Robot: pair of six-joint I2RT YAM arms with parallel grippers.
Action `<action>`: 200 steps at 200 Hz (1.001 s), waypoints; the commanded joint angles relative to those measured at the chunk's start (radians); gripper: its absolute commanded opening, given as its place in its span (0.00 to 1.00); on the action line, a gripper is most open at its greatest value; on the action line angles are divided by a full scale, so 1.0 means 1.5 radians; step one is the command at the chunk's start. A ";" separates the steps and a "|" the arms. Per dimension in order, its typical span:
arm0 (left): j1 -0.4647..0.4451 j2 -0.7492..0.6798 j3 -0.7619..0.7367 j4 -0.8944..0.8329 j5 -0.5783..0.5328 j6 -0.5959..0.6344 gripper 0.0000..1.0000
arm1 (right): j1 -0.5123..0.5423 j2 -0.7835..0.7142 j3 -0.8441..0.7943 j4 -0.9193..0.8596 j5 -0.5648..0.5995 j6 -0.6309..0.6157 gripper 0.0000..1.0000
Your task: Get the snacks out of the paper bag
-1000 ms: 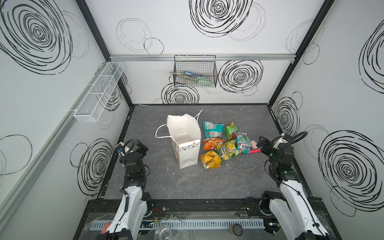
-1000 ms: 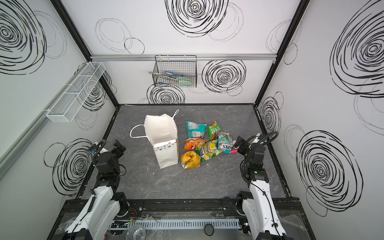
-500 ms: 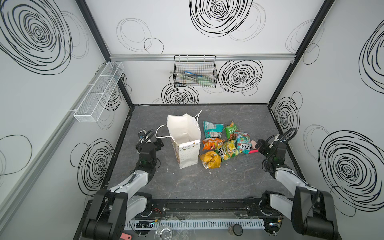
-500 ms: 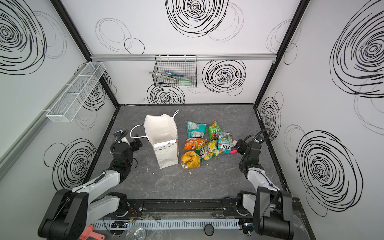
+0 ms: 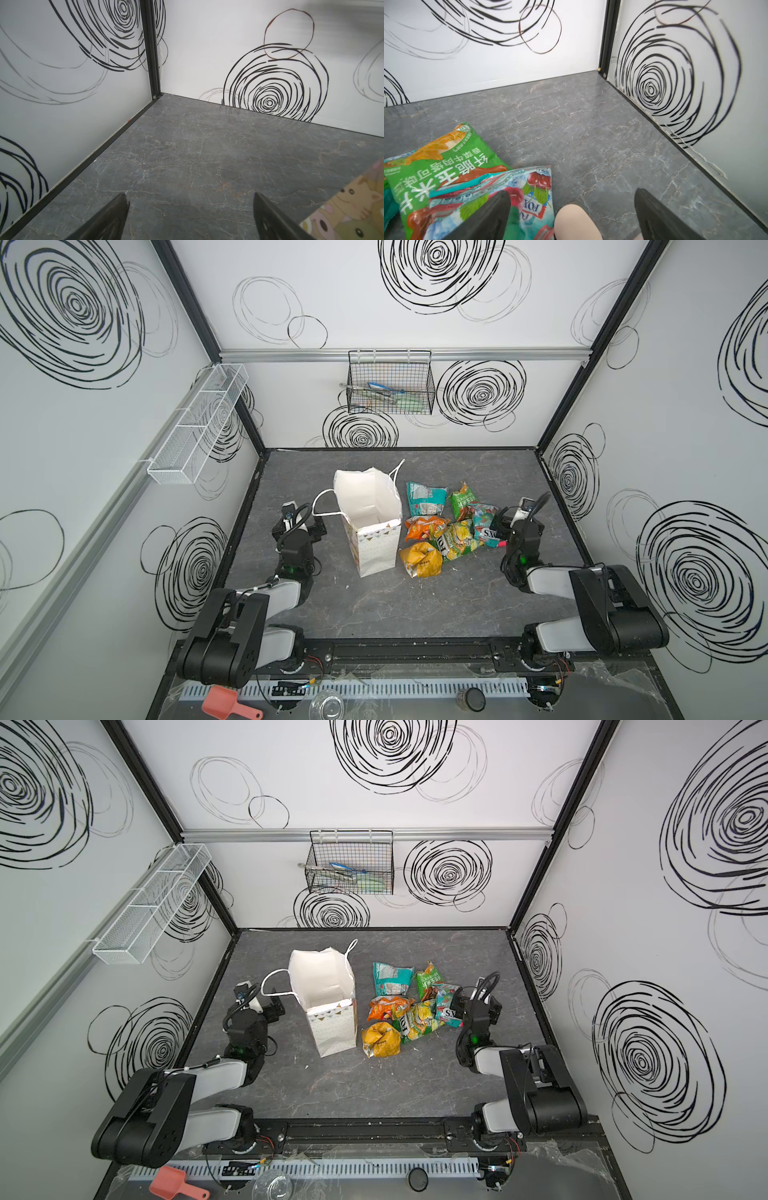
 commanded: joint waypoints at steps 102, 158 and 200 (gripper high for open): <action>-0.006 0.132 -0.037 0.284 0.084 0.078 0.96 | -0.069 0.040 0.012 0.069 -0.134 0.003 0.97; -0.013 0.132 -0.038 0.286 0.074 0.083 0.96 | -0.077 0.039 0.020 0.051 -0.150 0.009 0.97; -0.013 0.132 -0.038 0.285 0.074 0.084 0.96 | -0.077 0.039 0.021 0.049 -0.150 0.009 0.97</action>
